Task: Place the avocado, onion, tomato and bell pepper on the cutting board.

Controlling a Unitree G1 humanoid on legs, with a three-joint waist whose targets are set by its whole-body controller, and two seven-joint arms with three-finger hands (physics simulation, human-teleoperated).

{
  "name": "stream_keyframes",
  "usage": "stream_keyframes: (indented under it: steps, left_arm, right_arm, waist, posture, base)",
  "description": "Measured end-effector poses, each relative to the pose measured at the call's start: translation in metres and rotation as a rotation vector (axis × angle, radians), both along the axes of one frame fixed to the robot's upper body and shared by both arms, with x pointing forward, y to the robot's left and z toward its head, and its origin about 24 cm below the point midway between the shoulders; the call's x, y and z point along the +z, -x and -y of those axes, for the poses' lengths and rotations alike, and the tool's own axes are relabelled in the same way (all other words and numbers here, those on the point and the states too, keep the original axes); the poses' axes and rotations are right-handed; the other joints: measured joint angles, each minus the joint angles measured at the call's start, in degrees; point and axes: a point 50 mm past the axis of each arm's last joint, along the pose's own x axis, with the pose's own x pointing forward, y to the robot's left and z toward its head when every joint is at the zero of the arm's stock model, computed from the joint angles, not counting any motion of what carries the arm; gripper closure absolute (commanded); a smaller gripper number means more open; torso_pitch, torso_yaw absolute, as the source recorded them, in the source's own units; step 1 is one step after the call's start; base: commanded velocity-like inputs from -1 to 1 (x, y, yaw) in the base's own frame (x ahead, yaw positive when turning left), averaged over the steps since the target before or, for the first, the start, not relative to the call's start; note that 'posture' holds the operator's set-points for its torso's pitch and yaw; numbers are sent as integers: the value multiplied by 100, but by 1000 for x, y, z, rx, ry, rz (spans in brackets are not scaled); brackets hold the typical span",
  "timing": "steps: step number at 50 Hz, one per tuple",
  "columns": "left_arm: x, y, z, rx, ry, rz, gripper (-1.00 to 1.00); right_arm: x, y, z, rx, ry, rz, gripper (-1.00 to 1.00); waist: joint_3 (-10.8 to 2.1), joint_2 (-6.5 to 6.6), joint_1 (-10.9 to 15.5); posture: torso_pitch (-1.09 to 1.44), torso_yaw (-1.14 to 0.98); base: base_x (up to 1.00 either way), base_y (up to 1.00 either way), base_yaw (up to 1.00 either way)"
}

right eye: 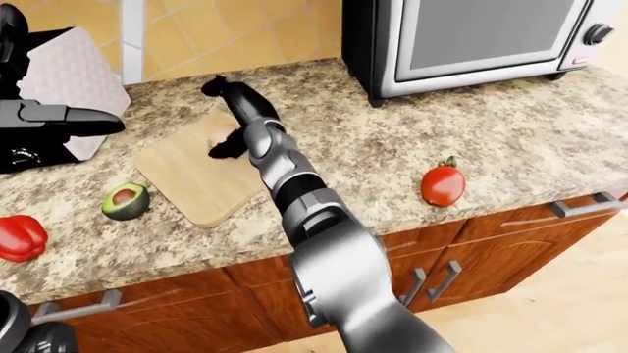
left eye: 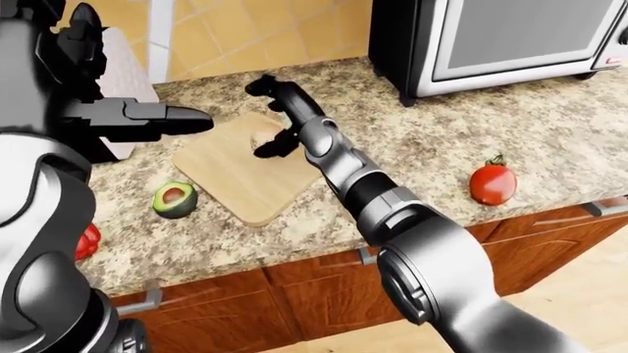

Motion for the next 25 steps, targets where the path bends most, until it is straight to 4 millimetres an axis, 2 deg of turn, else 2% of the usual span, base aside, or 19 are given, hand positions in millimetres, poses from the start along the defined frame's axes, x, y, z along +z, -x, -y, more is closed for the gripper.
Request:
stream_keyframes:
  steps: [4, 7, 12, 17, 21, 25]
  left_arm:
    - [0, 0, 1, -3, 0, -2, -100]
    - [-1, 0, 1, -3, -1, -4, -100]
    - [-3, 1, -2, 6, 7, -8, -100]
    - [-5, 2, -3, 9, 9, -10, -100]
    - [-7, -1, -2, 8, 12, -13, -100]
    - [-8, -2, 0, -1, 7, -13, -100]
  right_arm:
    - [1, 0, 0, -1, -2, -2, -100]
    - [10, -2, 3, -9, -17, 11, -100]
    - [43, -7, 13, -32, -60, 83, -100]
    - [86, -5, 26, -42, -126, 178, -100]
    - [112, 8, 37, -45, -137, 269, -100]
    - [134, 39, 56, -64, -158, 338, -100]
  waist:
    - [7, 2, 0]
    - [20, 3, -1]
    - [34, -5, -3]
    - [38, -26, 4]
    - [40, -65, 27]
    - [90, -119, 72]
  posture:
    - [0, 0]
    - [0, 0]
    - [0, 0]
    - [0, 0]
    - [0, 0]
    - [0, 0]
  base:
    - [0, 0, 0]
    - [0, 0, 0]
    - [0, 0, 0]
    - [0, 0, 0]
    - [0, 0, 0]
    - [0, 0, 0]
